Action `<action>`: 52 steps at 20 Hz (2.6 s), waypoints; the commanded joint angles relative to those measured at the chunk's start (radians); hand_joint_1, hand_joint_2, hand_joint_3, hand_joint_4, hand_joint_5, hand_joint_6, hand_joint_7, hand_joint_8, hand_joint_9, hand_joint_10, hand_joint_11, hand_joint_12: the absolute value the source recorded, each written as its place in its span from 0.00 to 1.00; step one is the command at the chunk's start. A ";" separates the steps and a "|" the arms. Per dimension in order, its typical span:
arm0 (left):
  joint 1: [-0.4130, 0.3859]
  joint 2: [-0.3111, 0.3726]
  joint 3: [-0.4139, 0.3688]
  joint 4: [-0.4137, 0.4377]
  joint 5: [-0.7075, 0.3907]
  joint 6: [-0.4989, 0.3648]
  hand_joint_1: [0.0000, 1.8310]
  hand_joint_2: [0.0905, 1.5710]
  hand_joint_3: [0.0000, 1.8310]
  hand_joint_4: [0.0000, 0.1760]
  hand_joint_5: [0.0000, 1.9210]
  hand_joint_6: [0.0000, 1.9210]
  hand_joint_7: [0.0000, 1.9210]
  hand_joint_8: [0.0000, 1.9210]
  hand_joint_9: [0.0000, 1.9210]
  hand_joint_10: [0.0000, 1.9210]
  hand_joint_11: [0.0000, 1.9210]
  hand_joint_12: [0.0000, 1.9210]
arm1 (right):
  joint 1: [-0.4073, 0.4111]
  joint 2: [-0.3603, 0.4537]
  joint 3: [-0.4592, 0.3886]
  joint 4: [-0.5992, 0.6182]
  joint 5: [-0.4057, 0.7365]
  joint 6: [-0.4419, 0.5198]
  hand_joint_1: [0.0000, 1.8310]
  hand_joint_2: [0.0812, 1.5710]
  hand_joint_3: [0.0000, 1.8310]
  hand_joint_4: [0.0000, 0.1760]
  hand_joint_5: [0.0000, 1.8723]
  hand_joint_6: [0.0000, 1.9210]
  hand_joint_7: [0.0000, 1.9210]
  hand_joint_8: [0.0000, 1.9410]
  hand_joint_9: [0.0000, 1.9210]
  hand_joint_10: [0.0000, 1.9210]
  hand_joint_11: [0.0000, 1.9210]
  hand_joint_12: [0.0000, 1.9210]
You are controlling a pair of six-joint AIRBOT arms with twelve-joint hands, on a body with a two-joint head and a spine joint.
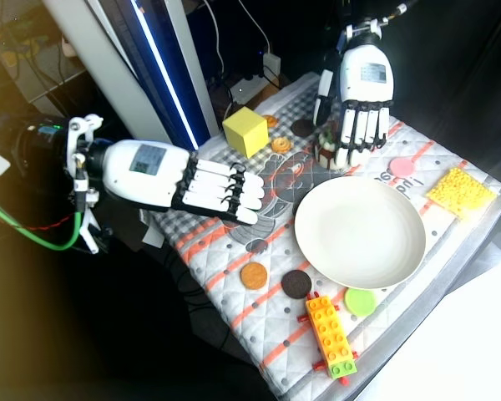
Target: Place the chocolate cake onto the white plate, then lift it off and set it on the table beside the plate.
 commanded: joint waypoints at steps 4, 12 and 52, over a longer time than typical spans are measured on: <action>0.001 -0.008 0.001 -0.005 -0.079 0.000 0.52 0.94 0.00 0.00 0.15 0.99 0.25 0.96 0.11 0.96 0.14 1.00 | 0.008 0.002 0.004 0.022 0.107 -0.002 0.22 0.83 0.00 0.00 0.00 0.00 0.00 0.00 0.00 0.00 0.00 0.22; -0.037 0.060 -0.056 0.008 -0.188 0.004 0.53 0.92 0.00 0.02 0.18 0.95 0.25 0.95 0.11 0.91 0.09 1.00 | 0.001 0.003 0.006 0.033 0.110 -0.002 0.25 0.83 0.00 0.00 0.00 0.00 0.00 0.00 0.00 0.00 0.00 0.10; -0.202 -0.136 0.166 -0.167 -0.135 0.017 0.27 0.60 0.00 1.00 0.00 0.00 0.00 0.00 0.00 0.00 0.00 0.00 | 0.008 -0.005 0.018 0.044 0.115 0.000 0.34 0.81 0.00 0.00 0.00 0.00 0.00 0.00 0.00 0.00 0.00 0.09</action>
